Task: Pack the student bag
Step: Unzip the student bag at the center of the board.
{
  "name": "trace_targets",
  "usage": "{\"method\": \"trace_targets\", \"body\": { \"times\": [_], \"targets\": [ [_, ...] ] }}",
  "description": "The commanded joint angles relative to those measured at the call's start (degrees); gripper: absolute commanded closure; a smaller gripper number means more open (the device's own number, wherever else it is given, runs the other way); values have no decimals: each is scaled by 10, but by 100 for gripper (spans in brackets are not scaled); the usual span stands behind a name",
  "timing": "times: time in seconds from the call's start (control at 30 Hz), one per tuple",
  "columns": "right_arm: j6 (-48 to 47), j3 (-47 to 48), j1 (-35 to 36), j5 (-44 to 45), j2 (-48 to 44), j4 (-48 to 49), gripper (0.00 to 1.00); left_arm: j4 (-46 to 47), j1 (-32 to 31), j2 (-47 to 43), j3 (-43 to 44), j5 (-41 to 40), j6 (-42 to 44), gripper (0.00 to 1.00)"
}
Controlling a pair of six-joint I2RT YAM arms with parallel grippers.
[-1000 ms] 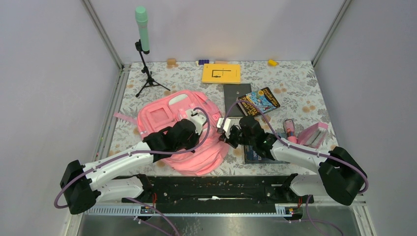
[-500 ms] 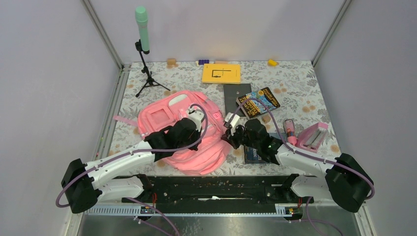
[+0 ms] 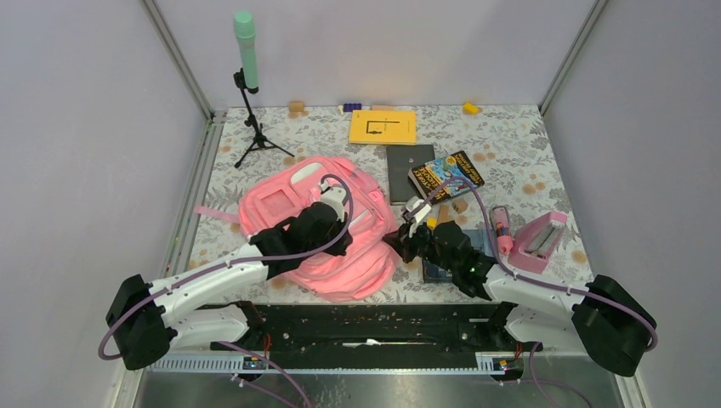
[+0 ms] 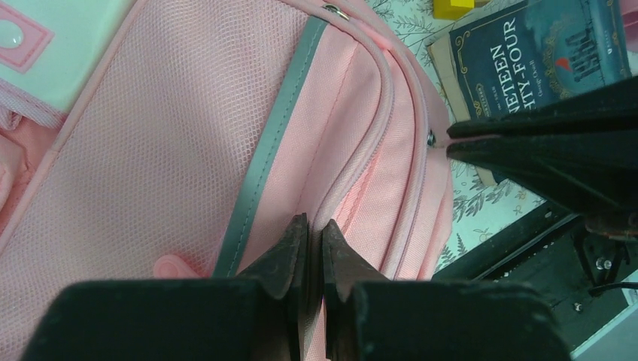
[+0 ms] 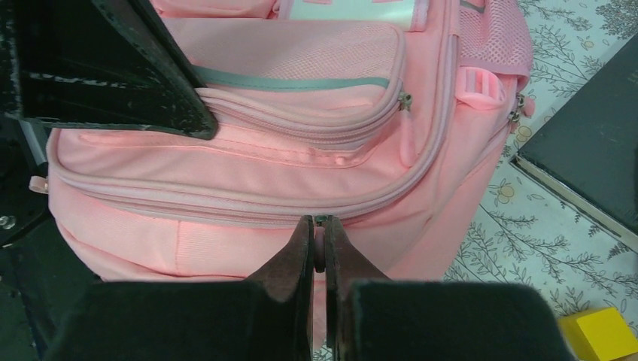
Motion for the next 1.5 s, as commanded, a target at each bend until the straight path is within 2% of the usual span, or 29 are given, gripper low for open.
{"method": "trace_targets", "body": {
  "times": [0.0, 0.43, 0.8, 1.17, 1.2, 1.23, 1.47],
  "targets": [
    [36, -5, 30, 32, -22, 44, 100, 99, 11, 0, 8, 5, -37, 100],
    [51, 13, 94, 83, -24, 23, 100, 139, 37, 23, 9, 54, -56, 100],
    [19, 34, 213, 206, -27, 36, 100, 182, 72, 49, 17, 108, -79, 100],
    [-2, 68, 357, 340, 54, 91, 100, 220, 94, 81, 43, 141, -98, 100],
    [-1, 73, 368, 313, 64, 99, 100, 224, 96, 83, 43, 144, -101, 100],
    [0, 79, 379, 358, 74, 103, 100, 227, 97, 86, 44, 145, -103, 100],
    [22, 121, 417, 406, 135, 124, 100, 241, 101, 92, 43, 148, -114, 100]
  ]
}}
